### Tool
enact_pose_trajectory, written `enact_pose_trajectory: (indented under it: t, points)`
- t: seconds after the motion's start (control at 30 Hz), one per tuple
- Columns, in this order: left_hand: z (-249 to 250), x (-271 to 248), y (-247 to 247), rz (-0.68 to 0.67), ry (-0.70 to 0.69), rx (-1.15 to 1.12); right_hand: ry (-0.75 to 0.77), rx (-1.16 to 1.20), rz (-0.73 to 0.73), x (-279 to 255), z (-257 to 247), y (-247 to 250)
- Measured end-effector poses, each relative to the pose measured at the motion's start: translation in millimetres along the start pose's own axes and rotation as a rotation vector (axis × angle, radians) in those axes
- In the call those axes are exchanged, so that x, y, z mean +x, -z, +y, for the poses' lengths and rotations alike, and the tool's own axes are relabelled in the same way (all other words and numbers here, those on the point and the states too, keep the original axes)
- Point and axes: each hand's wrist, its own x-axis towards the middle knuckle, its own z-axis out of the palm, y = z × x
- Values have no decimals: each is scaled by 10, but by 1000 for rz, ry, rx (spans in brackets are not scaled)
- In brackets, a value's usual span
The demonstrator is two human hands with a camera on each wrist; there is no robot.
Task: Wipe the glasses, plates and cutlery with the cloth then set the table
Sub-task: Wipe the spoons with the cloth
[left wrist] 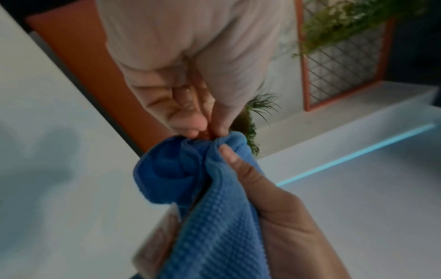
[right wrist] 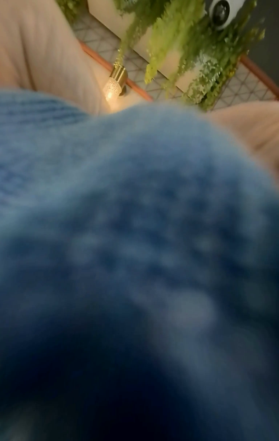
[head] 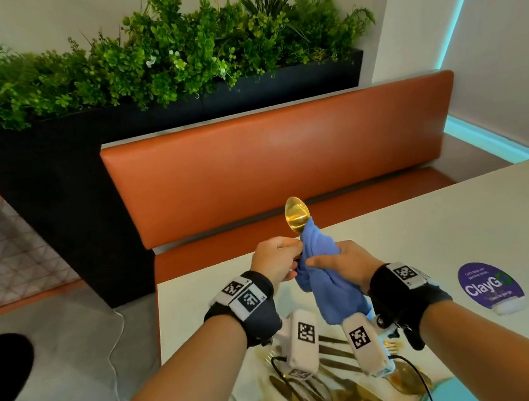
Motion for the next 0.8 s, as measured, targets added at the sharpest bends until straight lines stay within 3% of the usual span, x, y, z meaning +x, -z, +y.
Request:
enact_pose_trajectory:
  t: [0.2, 0.47, 0.8]
  points:
    - [-63, 178, 107, -14, 122, -223, -45, -56, -64, 206, -110, -73]
    - [-134, 295, 165, -34, 284, -350, -86, -167, -163, 377, -118, -188]
    - [-279, 510, 193, 197, 307, -388, -48, -223, -118, 438, -150, -294]
